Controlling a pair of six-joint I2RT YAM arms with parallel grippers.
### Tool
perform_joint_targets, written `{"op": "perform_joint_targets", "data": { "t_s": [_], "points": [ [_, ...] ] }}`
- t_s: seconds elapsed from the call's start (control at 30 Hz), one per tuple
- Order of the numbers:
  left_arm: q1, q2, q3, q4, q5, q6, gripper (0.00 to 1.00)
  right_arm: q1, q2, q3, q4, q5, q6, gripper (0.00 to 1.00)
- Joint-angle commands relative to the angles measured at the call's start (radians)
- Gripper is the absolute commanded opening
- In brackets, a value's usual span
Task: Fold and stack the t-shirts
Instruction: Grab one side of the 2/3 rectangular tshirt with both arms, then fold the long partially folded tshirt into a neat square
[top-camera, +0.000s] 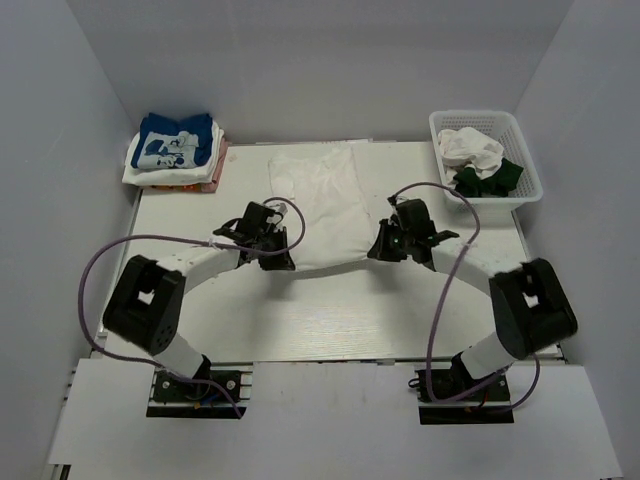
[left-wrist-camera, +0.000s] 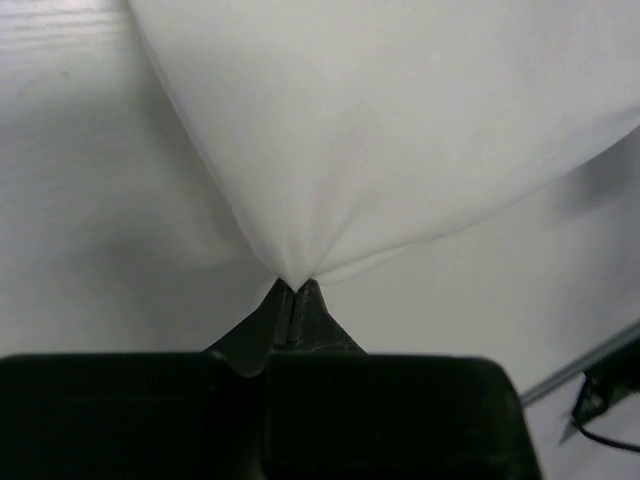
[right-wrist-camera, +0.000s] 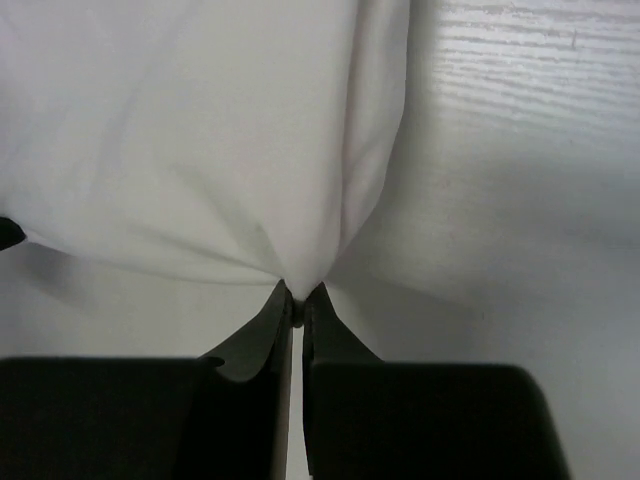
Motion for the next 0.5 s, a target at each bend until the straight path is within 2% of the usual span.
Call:
{"op": "perform_joint_targets", "data": {
  "t_s": [0.0,0.1,0.27,0.47],
  "points": [
    [-0.022,-0.153,-0.012,-0.027,0.089,-0.006,0.0,0.004,-0.182,-0.036,-0.127,-0.015,-0.014,0.0],
    [-0.045,-0.223,-0.012,-0.048,0.133,-0.033,0.0,0.008,-0.303,-0.053,-0.186,-0.026,0.027,0.0],
    [-0.045,-0.358,0.04,-0.095,0.051,-0.053,0.0,0.01,-0.438,0.002,-0.195,-0.054,0.044,0.0],
    [-0.03,-0.329,0.146,-0.108,-0.053,-0.109,0.0,0.002,-0.38,0.169,-0.218,-0.009,0.063,0.0]
  ]
}}
